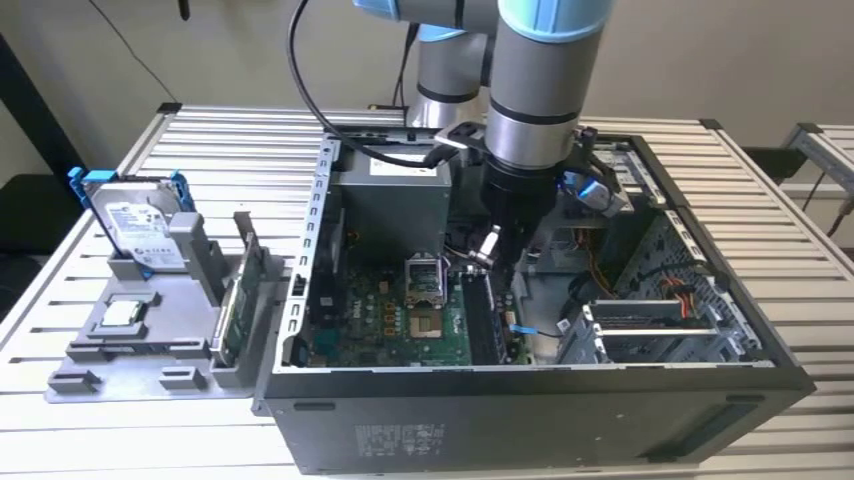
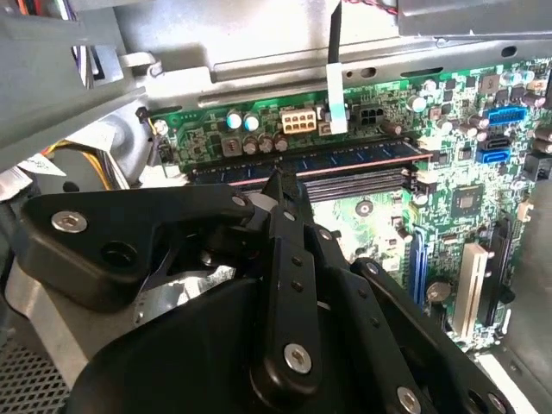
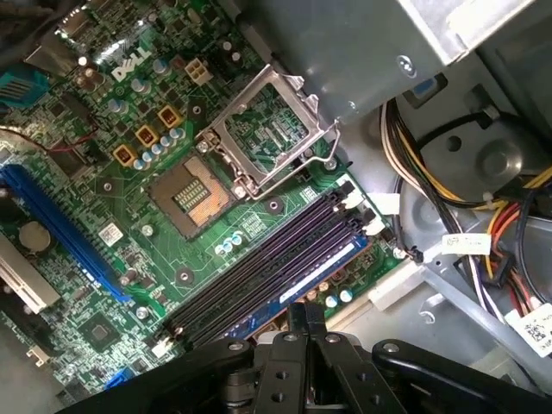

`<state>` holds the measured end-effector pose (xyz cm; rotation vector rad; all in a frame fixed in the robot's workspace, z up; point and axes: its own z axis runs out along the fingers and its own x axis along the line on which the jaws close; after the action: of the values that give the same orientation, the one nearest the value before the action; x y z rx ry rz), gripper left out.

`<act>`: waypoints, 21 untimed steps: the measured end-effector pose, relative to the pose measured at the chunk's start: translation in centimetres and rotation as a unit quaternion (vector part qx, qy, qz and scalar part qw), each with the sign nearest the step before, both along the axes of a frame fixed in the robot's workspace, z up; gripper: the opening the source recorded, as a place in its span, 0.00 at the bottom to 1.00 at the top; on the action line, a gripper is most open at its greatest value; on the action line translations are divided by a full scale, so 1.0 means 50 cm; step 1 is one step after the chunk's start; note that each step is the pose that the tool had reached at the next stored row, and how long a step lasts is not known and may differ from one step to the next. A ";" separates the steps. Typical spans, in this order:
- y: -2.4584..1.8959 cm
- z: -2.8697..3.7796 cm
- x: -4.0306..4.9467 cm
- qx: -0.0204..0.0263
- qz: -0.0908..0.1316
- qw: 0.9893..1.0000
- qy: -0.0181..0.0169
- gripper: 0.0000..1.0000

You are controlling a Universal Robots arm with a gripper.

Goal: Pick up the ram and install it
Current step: 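Press down the ram until it locks into place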

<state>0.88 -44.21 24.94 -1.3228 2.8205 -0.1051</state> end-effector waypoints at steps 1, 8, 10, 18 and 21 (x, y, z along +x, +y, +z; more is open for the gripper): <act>-0.0017 0.000 -0.001 0.000 0.001 1.000 0.000 0.11; -0.0276 0.000 -0.008 0.005 0.005 1.000 -0.001 0.11; -0.0325 0.000 -0.008 0.005 0.006 1.000 -0.001 0.11; -0.0326 0.000 -0.008 0.006 0.057 0.998 0.001 0.11; -0.0326 0.000 -0.008 0.006 0.076 0.997 0.004 0.11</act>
<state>0.46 -45.84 24.92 -1.5334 2.7095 -0.0803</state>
